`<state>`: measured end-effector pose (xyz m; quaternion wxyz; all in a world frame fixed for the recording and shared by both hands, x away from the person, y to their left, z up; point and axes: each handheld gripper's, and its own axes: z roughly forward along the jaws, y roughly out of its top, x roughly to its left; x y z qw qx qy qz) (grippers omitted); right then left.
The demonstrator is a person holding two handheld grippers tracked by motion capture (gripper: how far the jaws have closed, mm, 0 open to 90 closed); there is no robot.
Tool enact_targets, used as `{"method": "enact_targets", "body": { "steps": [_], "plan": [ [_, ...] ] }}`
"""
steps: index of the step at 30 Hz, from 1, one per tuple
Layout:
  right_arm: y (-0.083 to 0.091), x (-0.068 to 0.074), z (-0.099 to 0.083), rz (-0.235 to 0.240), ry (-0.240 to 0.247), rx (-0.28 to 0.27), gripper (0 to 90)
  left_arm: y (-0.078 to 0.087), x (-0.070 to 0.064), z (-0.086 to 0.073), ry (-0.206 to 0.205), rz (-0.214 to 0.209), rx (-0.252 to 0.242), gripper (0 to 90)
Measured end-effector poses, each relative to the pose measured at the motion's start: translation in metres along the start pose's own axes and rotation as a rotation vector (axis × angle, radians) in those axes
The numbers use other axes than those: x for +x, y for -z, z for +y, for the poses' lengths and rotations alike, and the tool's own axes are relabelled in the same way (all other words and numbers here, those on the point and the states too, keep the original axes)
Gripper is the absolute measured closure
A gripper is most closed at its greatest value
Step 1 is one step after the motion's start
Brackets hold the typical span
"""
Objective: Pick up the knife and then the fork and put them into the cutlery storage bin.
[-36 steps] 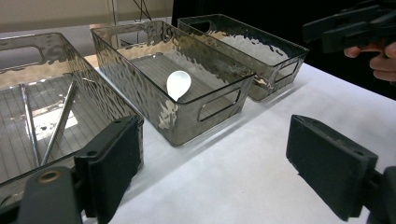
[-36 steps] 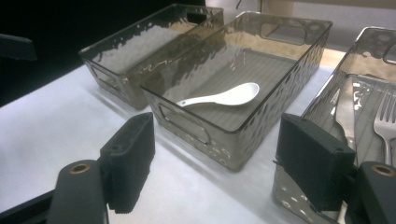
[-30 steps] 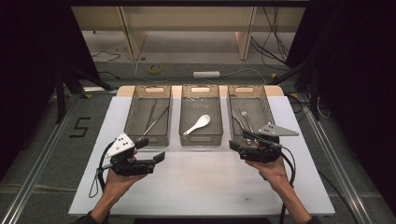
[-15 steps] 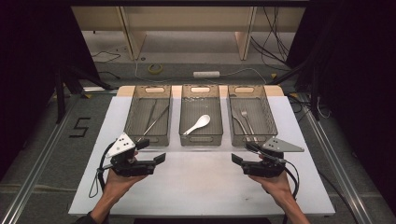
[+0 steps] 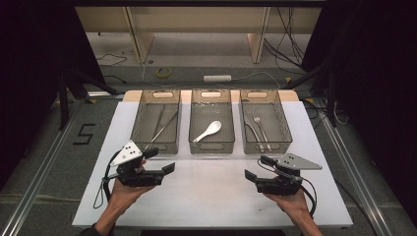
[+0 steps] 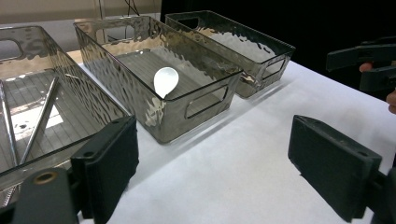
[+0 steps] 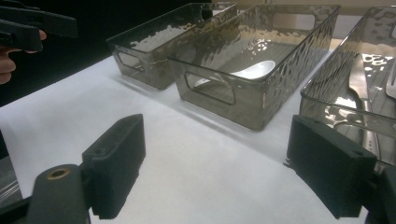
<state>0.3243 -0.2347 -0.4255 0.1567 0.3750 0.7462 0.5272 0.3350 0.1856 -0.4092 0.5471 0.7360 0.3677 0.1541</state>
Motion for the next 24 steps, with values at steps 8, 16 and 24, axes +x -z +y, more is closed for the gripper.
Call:
{"method": "enact_targets", "body": {
  "steps": [8, 16, 24],
  "plan": [
    [0.0017, 0.001, -0.0021, -0.016, 0.009, 0.007, 19.8, 0.0003, -0.0002, 0.0001, 0.001, -0.003, -0.001, 15.7],
    [0.0018, 0.0014, -0.002, -0.019, 0.016, 0.005, 19.6, 0.0003, -0.0004, 0.0002, 0.001, -0.004, -0.001, 15.7],
    [0.0019, 0.0009, -0.0017, -0.022, 0.016, 0.003, 19.3, 0.0002, -0.0004, 0.0002, 0.0, -0.003, 0.0, 15.7]
  ]
}}
